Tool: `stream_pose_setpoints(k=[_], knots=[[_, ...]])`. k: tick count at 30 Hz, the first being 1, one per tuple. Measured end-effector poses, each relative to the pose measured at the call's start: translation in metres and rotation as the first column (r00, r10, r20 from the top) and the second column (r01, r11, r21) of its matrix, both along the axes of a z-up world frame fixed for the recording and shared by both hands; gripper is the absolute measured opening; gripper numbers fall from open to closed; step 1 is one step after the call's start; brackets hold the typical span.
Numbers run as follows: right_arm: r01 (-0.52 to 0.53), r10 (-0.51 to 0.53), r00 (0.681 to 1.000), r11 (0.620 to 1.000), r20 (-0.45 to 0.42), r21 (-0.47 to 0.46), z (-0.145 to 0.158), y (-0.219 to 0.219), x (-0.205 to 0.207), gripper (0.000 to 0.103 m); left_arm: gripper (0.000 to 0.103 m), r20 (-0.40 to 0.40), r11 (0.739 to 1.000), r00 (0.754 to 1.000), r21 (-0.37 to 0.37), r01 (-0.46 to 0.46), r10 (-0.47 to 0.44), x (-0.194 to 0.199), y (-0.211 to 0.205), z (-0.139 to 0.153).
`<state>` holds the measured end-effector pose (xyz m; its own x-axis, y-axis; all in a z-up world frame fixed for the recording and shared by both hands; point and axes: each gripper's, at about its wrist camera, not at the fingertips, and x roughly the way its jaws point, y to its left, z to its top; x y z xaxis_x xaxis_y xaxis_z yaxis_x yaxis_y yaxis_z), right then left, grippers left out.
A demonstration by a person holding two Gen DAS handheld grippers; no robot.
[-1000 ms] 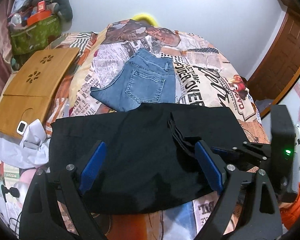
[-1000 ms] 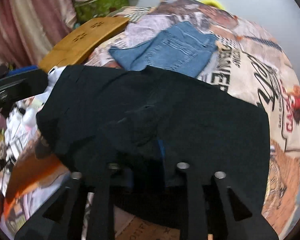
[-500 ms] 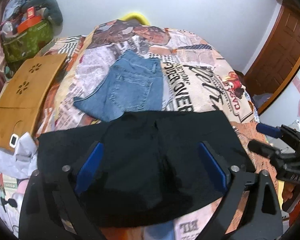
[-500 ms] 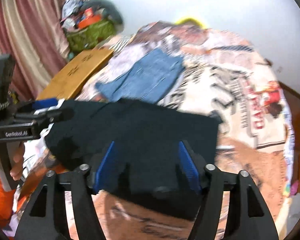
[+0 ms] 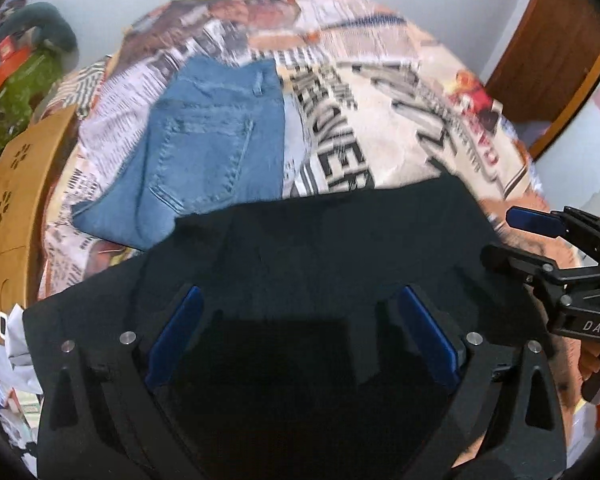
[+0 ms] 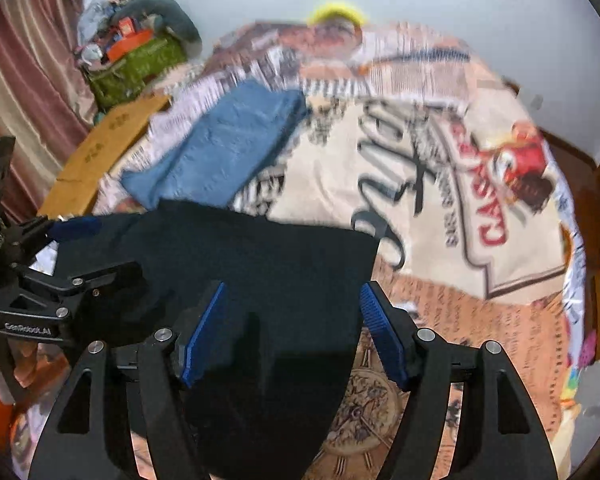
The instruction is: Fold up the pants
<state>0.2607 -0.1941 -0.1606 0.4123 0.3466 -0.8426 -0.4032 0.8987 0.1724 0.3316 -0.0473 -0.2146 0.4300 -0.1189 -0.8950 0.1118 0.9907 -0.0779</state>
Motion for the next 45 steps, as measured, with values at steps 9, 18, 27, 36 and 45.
stream_pose_setpoints(k=[9, 18, 27, 36, 45], knots=[[0.013, -0.013, 0.994, 1.0, -0.106, 0.001, -0.042, -0.013, 0.0, 0.078, 0.102, -0.028, 0.993, 0.997, 0.085, 0.076, -0.074, -0.002, -0.014, -0.027], [0.034, -0.035, 0.996, 0.999, -0.084, -0.014, -0.03, -0.026, -0.027, 0.079, 0.102, -0.025, 0.994, 0.999, 0.101, 0.042, -0.039, -0.023, 0.0, -0.019], [0.028, -0.028, 1.0, 0.997, 0.007, -0.065, -0.003, -0.025, -0.046, 0.079, 0.101, 0.003, 0.991, 1.0, 0.136, 0.015, -0.016, -0.06, 0.021, -0.003], [0.017, -0.015, 0.993, 1.0, 0.119, -0.017, 0.039, 0.001, -0.056, 0.083, 0.101, 0.113, 0.981, 0.987, 0.144, -0.131, 0.115, -0.103, 0.086, 0.036], [-0.055, 0.059, 0.992, 0.998, 0.107, -0.043, 0.033, 0.046, -0.06, 0.084, 0.101, 0.115, 0.954, 0.956, 0.099, -0.282, 0.271, -0.149, 0.156, 0.037]])
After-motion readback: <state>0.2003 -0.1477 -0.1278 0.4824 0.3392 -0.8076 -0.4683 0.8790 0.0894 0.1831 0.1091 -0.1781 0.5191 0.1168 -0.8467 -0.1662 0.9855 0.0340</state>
